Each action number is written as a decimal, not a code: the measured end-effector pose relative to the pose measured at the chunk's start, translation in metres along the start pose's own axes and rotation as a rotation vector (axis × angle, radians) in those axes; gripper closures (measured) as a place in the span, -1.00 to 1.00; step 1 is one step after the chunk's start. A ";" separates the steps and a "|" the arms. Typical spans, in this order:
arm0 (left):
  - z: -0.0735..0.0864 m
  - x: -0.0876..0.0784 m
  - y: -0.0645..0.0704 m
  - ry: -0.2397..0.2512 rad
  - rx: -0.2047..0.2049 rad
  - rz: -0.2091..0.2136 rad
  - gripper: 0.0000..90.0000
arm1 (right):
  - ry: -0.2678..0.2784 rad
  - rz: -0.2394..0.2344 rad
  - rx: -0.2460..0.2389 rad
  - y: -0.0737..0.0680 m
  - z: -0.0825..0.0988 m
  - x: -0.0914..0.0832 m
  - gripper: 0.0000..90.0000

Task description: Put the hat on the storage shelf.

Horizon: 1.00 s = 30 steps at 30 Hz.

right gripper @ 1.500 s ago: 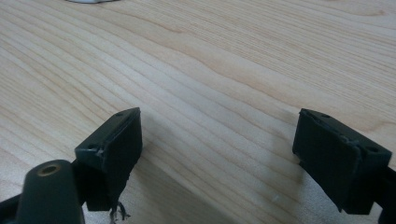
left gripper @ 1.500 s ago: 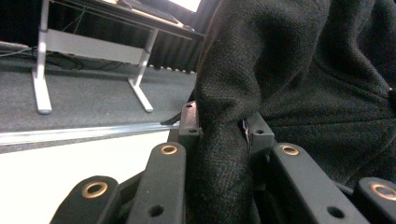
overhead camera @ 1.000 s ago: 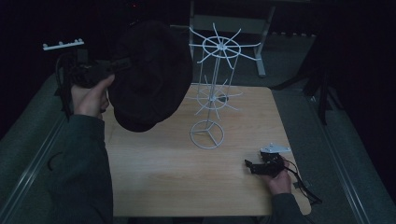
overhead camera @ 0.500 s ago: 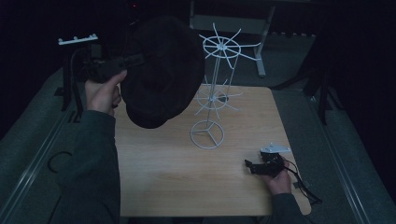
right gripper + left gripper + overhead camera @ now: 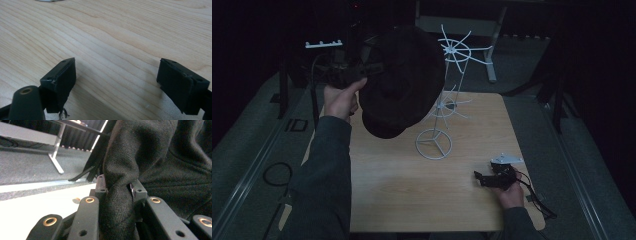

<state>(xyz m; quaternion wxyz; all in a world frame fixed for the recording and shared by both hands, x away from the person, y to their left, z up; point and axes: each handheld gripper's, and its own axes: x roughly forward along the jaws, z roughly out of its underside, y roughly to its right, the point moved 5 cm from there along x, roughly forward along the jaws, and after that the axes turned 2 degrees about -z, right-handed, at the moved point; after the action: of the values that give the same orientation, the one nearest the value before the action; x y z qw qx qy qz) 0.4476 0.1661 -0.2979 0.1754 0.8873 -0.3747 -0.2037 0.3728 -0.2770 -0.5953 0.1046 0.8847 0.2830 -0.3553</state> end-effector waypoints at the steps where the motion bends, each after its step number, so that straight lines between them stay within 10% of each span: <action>1: 0.001 0.002 0.000 -0.008 0.002 -0.009 0.67 | 0.000 0.000 0.000 0.000 0.000 0.000 -0.65; 30: 0.014 0.027 0.000 -0.105 0.041 -0.102 0.56 | -0.001 0.000 0.003 0.000 0.000 0.000 -0.65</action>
<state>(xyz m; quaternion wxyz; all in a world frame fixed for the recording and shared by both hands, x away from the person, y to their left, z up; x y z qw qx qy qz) 0.4581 0.1437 -0.3155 0.1269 0.8967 -0.3419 -0.2507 0.3726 -0.2768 -0.5953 0.1033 0.8847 0.2826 -0.3560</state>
